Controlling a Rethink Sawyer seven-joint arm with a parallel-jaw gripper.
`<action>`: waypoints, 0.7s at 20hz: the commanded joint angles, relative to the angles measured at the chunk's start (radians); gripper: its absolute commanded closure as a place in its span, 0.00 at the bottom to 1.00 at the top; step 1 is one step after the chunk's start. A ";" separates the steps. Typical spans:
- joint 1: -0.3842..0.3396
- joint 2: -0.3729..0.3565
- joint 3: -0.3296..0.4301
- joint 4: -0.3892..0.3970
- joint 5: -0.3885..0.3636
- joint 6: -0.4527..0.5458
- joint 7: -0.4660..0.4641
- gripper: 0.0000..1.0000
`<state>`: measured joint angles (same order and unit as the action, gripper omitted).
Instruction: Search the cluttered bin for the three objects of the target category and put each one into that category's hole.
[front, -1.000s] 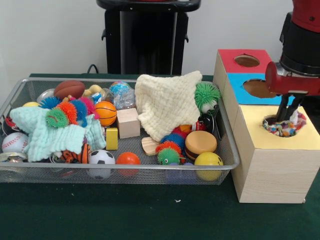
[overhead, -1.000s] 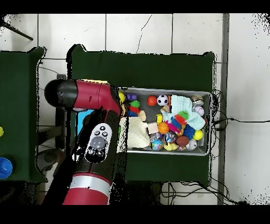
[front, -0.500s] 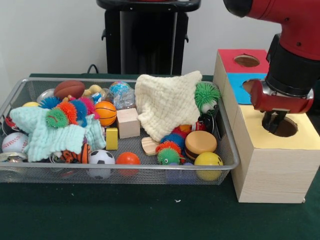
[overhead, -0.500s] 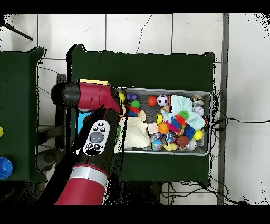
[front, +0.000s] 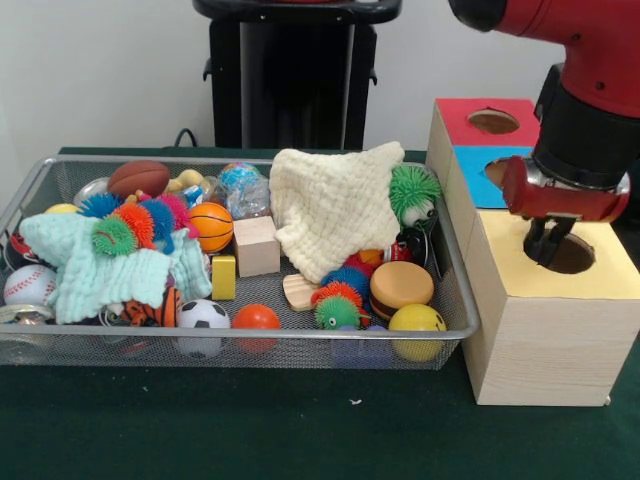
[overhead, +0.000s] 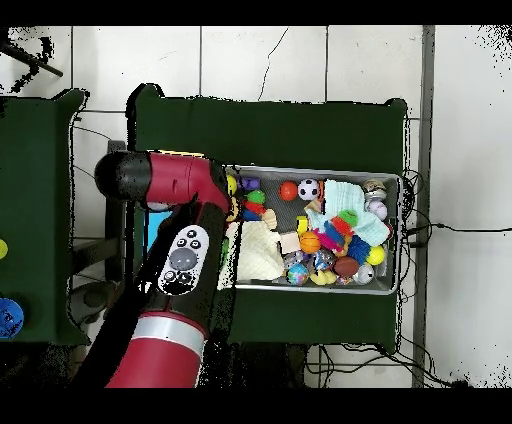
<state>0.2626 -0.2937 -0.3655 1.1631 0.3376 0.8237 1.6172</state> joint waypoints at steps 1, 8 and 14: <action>-0.069 -0.164 -0.005 -0.055 -0.030 0.416 0.153 1.00; -0.139 -0.232 0.036 -0.131 -0.033 0.558 0.094 1.00; -0.193 -0.235 0.041 -0.128 -0.138 0.430 -0.055 1.00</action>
<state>0.1346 -0.5096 -0.3672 1.0309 0.3080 1.2990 1.6172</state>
